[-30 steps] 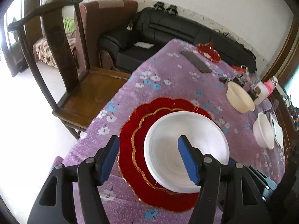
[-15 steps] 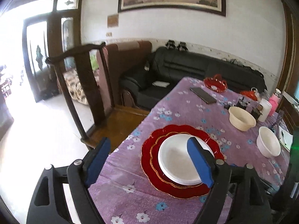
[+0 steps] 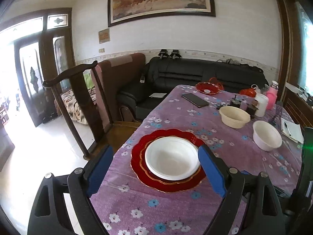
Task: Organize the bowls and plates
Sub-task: 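Withdraw both grippers and move toward the next white bowl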
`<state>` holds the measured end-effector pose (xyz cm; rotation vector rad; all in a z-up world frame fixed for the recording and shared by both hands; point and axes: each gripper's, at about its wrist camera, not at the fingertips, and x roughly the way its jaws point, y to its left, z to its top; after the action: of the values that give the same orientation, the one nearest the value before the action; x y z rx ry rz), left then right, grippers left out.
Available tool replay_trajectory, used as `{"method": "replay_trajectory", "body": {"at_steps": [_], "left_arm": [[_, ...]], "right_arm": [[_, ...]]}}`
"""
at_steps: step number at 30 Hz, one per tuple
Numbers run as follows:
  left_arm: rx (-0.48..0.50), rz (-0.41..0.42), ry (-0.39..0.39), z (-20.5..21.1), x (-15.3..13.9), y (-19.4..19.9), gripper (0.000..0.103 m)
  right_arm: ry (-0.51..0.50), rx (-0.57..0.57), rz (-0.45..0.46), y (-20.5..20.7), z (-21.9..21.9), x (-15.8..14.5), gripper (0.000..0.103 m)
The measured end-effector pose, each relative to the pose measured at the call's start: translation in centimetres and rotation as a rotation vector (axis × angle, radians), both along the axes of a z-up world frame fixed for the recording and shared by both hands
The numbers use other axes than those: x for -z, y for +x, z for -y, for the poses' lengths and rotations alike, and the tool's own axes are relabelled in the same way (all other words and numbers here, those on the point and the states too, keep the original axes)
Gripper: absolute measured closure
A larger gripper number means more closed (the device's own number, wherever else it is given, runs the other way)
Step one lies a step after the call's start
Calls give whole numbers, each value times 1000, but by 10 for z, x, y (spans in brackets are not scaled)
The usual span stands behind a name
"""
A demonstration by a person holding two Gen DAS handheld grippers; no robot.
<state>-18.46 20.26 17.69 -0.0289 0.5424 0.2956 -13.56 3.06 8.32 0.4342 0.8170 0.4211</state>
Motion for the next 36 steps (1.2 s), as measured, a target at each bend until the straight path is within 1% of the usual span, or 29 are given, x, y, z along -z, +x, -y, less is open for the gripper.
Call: {"method": "replay_trajectory", "body": {"at_steps": [8, 10, 12, 13, 14, 16, 17, 18, 19, 20, 21, 22, 24, 26, 27, 28, 29, 30, 31, 32, 34, 35, 36], "left_arm": [[44, 1, 21, 26, -6, -12, 15], [71, 0, 16, 32, -8, -14, 15], [86, -9, 4, 34, -8, -13, 12], [78, -11, 5, 32, -6, -13, 12], [71, -14, 10, 32, -4, -11, 12], [54, -33, 26, 30, 4, -5, 12], [50, -44, 28, 29, 8, -2, 12], [48, -52, 27, 27, 13, 0, 12], [47, -57, 29, 27, 18, 3, 12], [44, -63, 39, 28, 22, 6, 12], [41, -74, 58, 30, 27, 10, 12], [39, -82, 71, 32, 30, 12, 12], [26, -99, 94, 35, 35, 17, 12], [16, -114, 95, 39, 37, 20, 12], [7, -117, 93, 40, 37, 21, 12], [-1, -117, 89, 42, 37, 22, 12], [-5, -117, 83, 43, 36, 24, 12], [-6, -119, 77, 45, 34, 26, 12], [-4, -121, 69, 48, 33, 28, 12], [1, -122, 63, 51, 33, 30, 12], [25, -133, 63, 60, 31, 36, 12], [38, -134, 62, 64, 31, 39, 12], [56, -128, 55, 69, 29, 42, 12]], "right_arm": [[13, 50, 8, -15, 33, -1, 53], [-8, 66, 13, -20, 41, -6, 53], [-84, 90, 50, -32, 47, -23, 53], [-116, 100, 67, -38, 49, -32, 53], [-185, 111, 97, -50, 51, -51, 53], [-270, 99, 139, -70, 49, -85, 53], [-341, 88, 189, -88, 43, -113, 53], [-385, 77, 237, -103, 36, -134, 48], [-416, 59, 290, -120, 29, -154, 33], [-443, 18, 362, -141, 17, -180, 24], [-459, -17, 410, -157, 8, -196, 11], [-485, -71, 470, -177, -5, -217, 7], [-538, -156, 543, -205, -23, -239, 5], [-577, -220, 610, -224, -32, -247, 3], [-626, -220, 645, -225, -33, -243, 1], [-697, -202, 613, -216, -30, -236, 1], [-659, -214, 537, -205, -20, -233, 1], [-592, -213, 453, -192, -6, -231, 1], [-537, -198, 383, -180, 6, -227, 1], [-508, -175, 311, -164, 22, -218, 1], [-498, -221, 219, -142, 41, -201, 1], [-449, -203, 151, -124, 65, -185, 1], [-412, -167, 113, -111, 86, -173, 1]]}}
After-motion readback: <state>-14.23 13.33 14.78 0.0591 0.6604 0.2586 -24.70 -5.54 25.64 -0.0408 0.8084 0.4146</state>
